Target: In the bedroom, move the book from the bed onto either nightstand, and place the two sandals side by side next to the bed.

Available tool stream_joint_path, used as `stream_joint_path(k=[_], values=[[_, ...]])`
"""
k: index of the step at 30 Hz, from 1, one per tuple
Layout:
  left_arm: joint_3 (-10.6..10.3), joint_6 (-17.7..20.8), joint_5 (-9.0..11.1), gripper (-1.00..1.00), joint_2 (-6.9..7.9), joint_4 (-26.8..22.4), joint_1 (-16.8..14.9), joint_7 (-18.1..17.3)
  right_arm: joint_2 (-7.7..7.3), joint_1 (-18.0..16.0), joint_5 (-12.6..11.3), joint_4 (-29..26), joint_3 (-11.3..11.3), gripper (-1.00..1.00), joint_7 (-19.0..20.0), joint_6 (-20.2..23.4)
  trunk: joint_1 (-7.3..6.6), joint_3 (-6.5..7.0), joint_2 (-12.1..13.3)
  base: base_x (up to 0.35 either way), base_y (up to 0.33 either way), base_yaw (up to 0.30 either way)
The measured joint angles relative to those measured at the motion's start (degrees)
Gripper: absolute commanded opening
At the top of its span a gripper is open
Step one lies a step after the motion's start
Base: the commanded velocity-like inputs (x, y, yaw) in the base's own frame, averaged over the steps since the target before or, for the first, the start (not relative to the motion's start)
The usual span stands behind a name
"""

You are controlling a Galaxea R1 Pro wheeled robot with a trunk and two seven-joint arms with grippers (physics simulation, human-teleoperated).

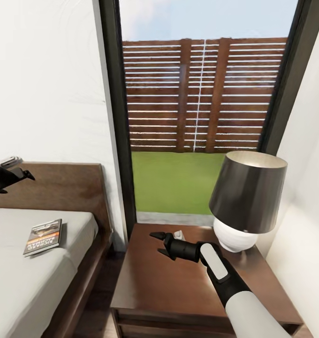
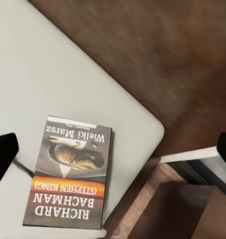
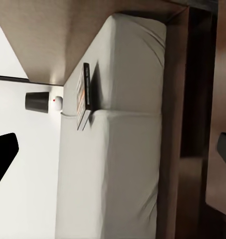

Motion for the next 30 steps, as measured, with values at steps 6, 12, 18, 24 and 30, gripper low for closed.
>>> stream_joint_path(k=[6,12,18,24,30], values=[[0.01,0.02,0.01,1.0,0.04,0.0,0.0,0.0,0.0,0.0,-0.04,0.02,-0.1,1.0,-0.01,0.0,0.0,0.0,0.0,0.02,0.096,0.0],[0.0,0.01,0.01,1.0,0.12,0.0,0.0,0.0,0.0,0.0,-0.04,0.04,-0.14,1.0,-0.01,0.0,0.01,0.0,0.0,0.005,0.079,0.0],[0.0,0.03,0.0,1.0,0.16,0.0,-0.01,0.0,0.0,0.0,-0.05,0.05,-0.19,1.0,-0.01,-0.02,0.01,0.0,0.0,0.001,0.108,0.0],[0.0,0.03,0.02,1.0,0.18,-0.01,0.0,0.01,0.0,0.0,-0.04,0.06,-0.21,1.0,-0.01,-0.04,0.01,0.0,0.0,0.0,0.044,0.0],[0.0,-0.03,0.02,1.0,0.19,0.12,0.06,0.02,0.01,0.0,-0.04,0.06,-0.22,1.0,-0.02,-0.03,0.01,0.0,0.0,0.0,0.01,0.0]])
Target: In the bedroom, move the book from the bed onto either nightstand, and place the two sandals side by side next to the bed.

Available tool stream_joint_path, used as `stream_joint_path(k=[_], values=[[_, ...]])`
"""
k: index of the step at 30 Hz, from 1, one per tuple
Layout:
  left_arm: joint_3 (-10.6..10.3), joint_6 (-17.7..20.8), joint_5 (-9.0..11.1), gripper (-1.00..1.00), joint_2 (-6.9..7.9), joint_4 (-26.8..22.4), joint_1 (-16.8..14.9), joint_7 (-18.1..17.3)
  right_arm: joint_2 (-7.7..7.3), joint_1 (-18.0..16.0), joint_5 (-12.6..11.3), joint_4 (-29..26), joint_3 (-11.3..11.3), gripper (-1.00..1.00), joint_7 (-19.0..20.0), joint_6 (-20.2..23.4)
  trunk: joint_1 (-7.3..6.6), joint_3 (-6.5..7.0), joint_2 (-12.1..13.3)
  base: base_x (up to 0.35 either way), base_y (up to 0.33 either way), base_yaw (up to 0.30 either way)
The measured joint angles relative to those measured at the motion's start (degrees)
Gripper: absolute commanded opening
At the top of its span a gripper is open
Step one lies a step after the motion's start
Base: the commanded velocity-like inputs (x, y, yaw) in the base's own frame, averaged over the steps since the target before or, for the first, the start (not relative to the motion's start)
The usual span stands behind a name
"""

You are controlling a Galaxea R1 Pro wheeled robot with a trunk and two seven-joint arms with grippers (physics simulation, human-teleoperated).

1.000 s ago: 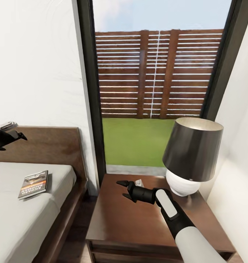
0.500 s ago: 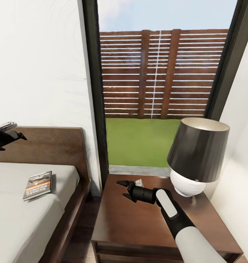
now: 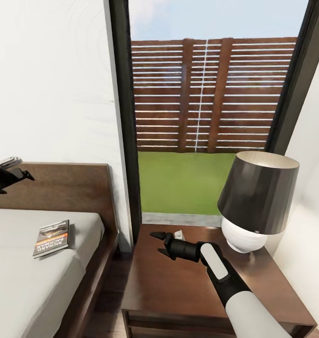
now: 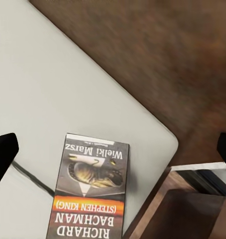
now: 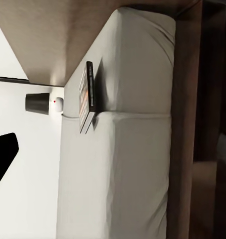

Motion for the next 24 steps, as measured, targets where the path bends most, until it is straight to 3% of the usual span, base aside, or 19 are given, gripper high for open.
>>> stream_joint_path(k=[9,24], values=[[-0.03,-1.48,-0.05,1.0,-0.08,3.95,0.03,-0.03,0.0,0.0,0.0,0.0,0.0,1.0,0.0,0.03,0.0,0.0,0.0,0.0,0.001,0.0],[0.0,-12.74,0.09,1.0,-1.01,14.94,0.17,0.08,-0.17,0.0,0.0,0.01,0.0,1.0,0.0,0.03,0.0,0.0,0.0,0.0,0.0,0.0]])
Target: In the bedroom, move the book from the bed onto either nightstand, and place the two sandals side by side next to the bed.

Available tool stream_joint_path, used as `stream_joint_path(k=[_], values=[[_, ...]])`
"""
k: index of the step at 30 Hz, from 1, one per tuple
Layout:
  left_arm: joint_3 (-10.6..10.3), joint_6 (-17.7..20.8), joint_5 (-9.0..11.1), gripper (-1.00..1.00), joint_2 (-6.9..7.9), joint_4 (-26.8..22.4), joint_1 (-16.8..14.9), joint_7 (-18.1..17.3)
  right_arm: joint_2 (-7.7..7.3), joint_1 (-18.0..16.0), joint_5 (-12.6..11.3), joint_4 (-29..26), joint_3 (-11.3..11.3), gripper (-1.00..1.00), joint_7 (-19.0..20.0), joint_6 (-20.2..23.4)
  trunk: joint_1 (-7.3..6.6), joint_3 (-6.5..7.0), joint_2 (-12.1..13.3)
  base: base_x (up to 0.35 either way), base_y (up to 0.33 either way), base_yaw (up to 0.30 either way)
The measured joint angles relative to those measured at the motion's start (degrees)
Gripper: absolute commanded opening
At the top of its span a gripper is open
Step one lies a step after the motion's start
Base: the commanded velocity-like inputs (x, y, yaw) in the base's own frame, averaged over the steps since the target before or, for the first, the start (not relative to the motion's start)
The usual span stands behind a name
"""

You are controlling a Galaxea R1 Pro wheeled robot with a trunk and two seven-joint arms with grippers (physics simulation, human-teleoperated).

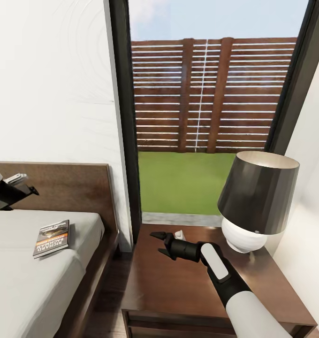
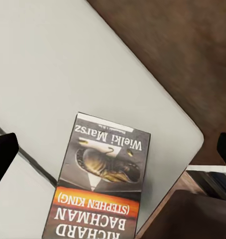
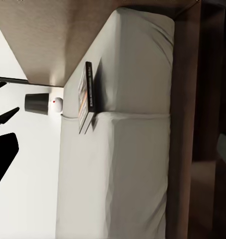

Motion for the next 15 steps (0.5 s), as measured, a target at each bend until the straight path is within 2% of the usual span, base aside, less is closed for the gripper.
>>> stream_joint_path(k=[6,15], values=[[0.01,-3.05,0.07,1.0,-0.5,1.5,0.3,-0.01,-0.51,0.0,-0.06,0.0,0.0,1.0,0.05,0.02,0.0,0.0,0.0,0.0,0.0,0.0],[0.01,-4.04,0.12,1.0,-0.66,1.93,0.68,-0.26,-1.27,0.0,-0.25,-0.78,-0.07,1.0,1.05,0.06,0.0,0.0,0.0,0.0,0.0,0.0]])
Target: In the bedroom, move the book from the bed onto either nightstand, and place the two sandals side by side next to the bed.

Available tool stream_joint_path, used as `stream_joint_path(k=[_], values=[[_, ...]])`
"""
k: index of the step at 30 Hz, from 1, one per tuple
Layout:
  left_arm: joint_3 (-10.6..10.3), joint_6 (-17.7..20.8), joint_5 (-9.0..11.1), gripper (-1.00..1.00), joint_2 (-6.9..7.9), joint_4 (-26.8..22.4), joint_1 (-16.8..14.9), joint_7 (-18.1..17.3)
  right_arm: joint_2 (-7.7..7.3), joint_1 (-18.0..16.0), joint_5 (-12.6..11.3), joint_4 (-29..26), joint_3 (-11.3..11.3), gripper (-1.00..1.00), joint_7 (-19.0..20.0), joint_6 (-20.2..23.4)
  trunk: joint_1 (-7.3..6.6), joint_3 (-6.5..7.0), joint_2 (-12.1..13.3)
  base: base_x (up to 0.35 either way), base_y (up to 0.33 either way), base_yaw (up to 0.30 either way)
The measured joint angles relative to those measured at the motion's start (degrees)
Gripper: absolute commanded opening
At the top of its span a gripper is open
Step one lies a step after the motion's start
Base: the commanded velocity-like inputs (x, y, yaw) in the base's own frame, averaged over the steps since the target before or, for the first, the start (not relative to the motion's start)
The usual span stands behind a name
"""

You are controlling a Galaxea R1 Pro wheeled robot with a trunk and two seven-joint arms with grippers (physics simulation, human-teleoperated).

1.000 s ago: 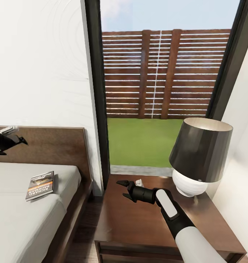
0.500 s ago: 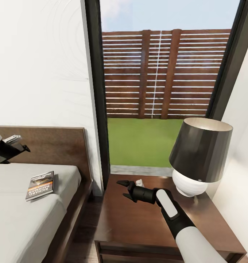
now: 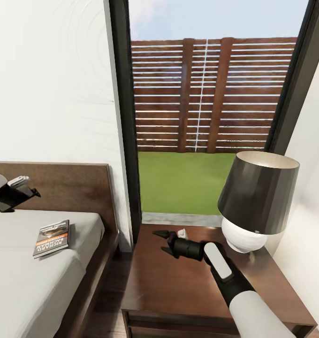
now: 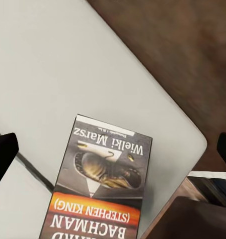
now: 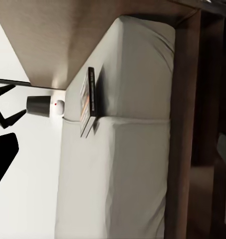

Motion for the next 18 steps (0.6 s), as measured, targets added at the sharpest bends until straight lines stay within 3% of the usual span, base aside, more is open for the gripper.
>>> stream_joint_path(k=[14,18], values=[[0.12,-2.3,0.36,1.0,0.02,0.12,2.05,-0.27,-1.34,0.0,-0.07,-2.07,-0.01,1.0,1.69,0.05,0.0,0.0,0.0,0.0,0.0,0.0],[0.21,-3.28,2.78,1.0,0.05,0.14,2.32,-0.3,-1.42,0.0,-0.1,-2.16,0.03,1.0,2.79,0.09,0.0,0.0,0.0,0.0,0.0,0.0]])
